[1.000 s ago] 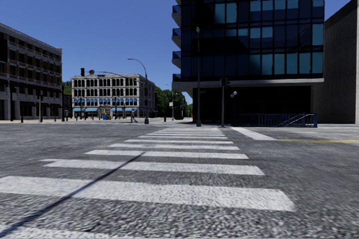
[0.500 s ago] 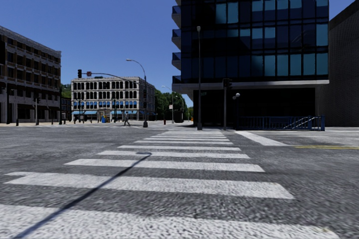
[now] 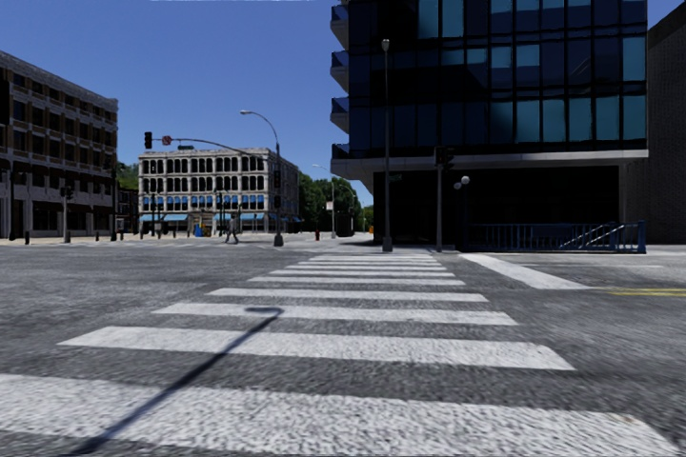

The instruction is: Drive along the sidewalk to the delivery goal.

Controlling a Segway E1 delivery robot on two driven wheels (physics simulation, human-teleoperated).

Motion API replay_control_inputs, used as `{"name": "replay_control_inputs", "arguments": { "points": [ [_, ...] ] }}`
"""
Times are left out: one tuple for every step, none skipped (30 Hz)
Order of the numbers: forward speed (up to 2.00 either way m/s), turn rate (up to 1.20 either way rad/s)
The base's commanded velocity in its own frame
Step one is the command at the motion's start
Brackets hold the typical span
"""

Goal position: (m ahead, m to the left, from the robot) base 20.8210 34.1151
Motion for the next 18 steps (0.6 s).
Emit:
{"name": "replay_control_inputs", "arguments": {
  "points": [
    [2.0, 0.0],
    [2.0, 0.0],
    [2.0, 0.0],
    [2.0, 0.0],
    [2.0, 0.0],
    [2.0, 0.0],
    [2.0, 0.0],
    [2.0, 0.0],
    [2.0, 0.0],
    [2.0, 0.0],
    [2.0, 0.0],
    [2.0, 0.0],
    [2.0, 0.0],
    [2.0, 0.0],
    [2.0, 0.0],
    [2.0, 0.0],
    [2.0, 0.0],
    [2.0, 0.0]
  ]
}}
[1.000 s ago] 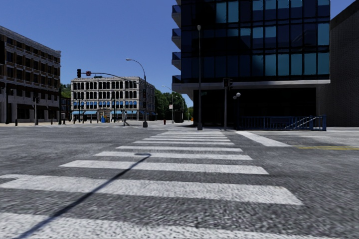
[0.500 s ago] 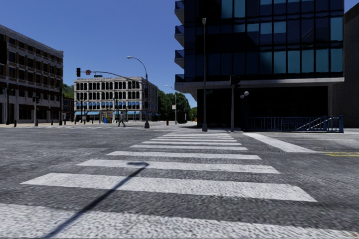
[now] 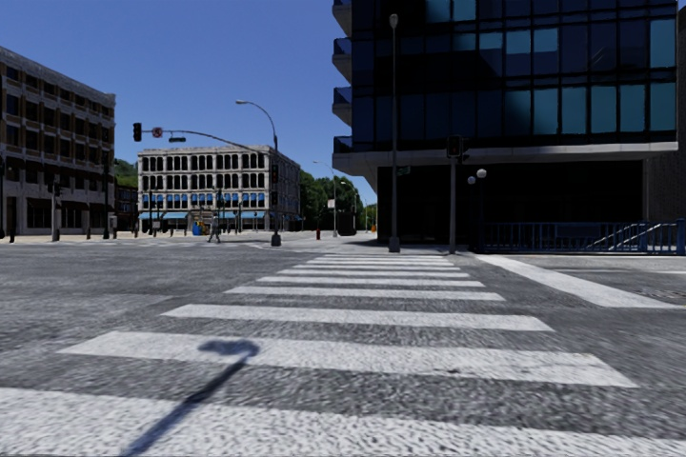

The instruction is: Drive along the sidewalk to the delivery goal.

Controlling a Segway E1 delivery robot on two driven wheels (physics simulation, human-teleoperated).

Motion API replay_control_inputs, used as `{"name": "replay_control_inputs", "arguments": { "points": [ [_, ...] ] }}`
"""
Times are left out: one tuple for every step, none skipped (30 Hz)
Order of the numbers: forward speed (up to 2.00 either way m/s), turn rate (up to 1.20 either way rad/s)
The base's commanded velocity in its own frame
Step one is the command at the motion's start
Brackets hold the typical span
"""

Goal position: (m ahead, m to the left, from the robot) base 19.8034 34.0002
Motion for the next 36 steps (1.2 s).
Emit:
{"name": "replay_control_inputs", "arguments": {
  "points": [
    [2.0, 0.0],
    [2.0, 0.0],
    [2.0, 0.0],
    [2.0, 0.0],
    [2.0, 0.0],
    [2.0, 0.0],
    [2.0, 0.0],
    [2.0, 0.0],
    [2.0, 0.0],
    [2.0, 0.0],
    [2.0, 0.0],
    [2.0, 0.0],
    [2.0, 0.0],
    [2.0, 0.0],
    [2.0, 0.0],
    [2.0, 0.0],
    [2.0, 0.0],
    [2.0, 0.0],
    [2.0, 0.0],
    [2.0, 0.0],
    [2.0, 0.0],
    [2.0, 0.0],
    [2.0, 0.0],
    [2.0, 0.0],
    [2.0, 0.0],
    [2.0, 0.0],
    [2.0, 0.0],
    [2.0, 0.0],
    [2.0, 0.0],
    [2.0, 0.0],
    [2.0, 0.0],
    [2.0, 0.0],
    [2.0, 0.0],
    [2.0, 0.0],
    [2.0, 0.0],
    [2.0, 0.0]
  ]
}}
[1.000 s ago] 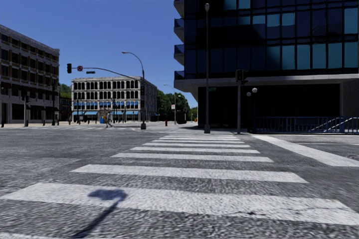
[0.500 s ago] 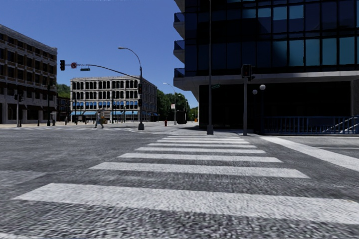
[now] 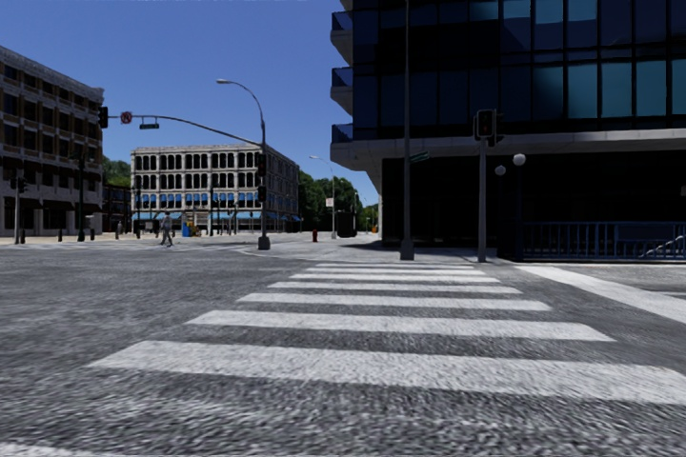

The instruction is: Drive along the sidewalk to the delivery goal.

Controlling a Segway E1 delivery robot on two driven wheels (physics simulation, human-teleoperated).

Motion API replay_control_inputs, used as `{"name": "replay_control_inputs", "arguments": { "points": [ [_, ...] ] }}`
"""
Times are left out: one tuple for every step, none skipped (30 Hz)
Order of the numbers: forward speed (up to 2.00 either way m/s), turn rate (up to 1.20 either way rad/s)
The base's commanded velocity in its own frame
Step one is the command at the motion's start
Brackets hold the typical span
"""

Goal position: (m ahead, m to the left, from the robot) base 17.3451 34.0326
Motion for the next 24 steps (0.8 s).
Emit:
{"name": "replay_control_inputs", "arguments": {
  "points": [
    [2.0, 0.0],
    [2.0, 0.0],
    [2.0, 0.0],
    [2.0, 0.0],
    [2.0, 0.0],
    [2.0, 0.0],
    [2.0, 0.0],
    [2.0, 0.0],
    [2.0, 0.0],
    [2.0, 0.0],
    [2.0, 0.0],
    [2.0, 0.0],
    [2.0, 0.0],
    [2.0, 0.0],
    [2.0, 0.0],
    [2.0, 0.0],
    [2.0, 0.0],
    [2.0, 0.0],
    [2.0, 0.0],
    [2.0, 0.0],
    [2.0, 0.0],
    [2.0, 0.0],
    [2.0, 0.0],
    [2.0, 0.0]
  ]
}}
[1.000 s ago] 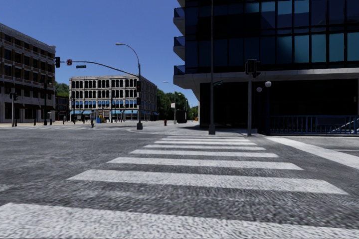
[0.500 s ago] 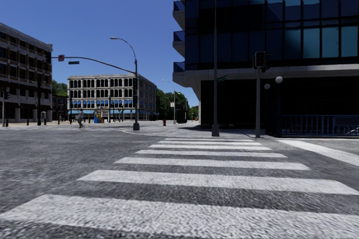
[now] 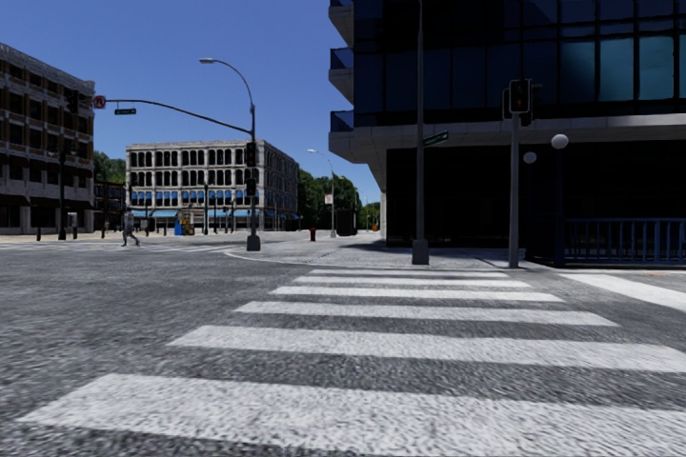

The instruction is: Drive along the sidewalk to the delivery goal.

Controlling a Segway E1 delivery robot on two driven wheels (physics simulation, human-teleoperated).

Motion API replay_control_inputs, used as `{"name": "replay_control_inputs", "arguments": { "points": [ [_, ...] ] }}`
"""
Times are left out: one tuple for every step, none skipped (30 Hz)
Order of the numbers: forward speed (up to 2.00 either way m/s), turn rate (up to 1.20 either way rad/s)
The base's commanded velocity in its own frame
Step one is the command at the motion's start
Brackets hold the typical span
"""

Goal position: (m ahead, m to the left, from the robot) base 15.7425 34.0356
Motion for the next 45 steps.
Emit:
{"name": "replay_control_inputs", "arguments": {
  "points": [
    [2.0, 0.0],
    [2.0, 0.0],
    [2.0, 0.0],
    [2.0, -0.01],
    [2.0, -0.01],
    [2.0, -0.05],
    [2.0, -0.09],
    [2.0, -0.11],
    [2.0, -0.11],
    [2.0, -0.15],
    [2.0, -0.19],
    [2.0, -0.22],
    [2.0, -0.23],
    [2.0, -0.23],
    [2.0, -0.23],
    [2.0, -0.23],
    [2.0, -0.24],
    [2.0, -0.29],
    [2.0, -0.29],
    [2.0, -0.32],
    [2.0, -0.34],
    [2.0, -0.34],
    [2.0, -0.34],
    [2.0, -0.34],
    [2.0, -0.26],
    [2.0, -0.08],
    [2.0, 0.0],
    [2.0, 0.0],
    [2.0, 0.0],
    [2.0, 0.0],
    [2.0, 0.0],
    [2.0, 0.0],
    [2.0, 0.0],
    [2.0, 0.0],
    [2.0, 0.0],
    [2.0, 0.0],
    [2.0, 0.0],
    [2.0, 0.0],
    [2.0, 0.0],
    [2.0, 0.0],
    [2.0, 0.0],
    [2.0, 0.0],
    [2.0, 0.0],
    [2.0, 0.0],
    [2.0, 0.0]
  ]
}}
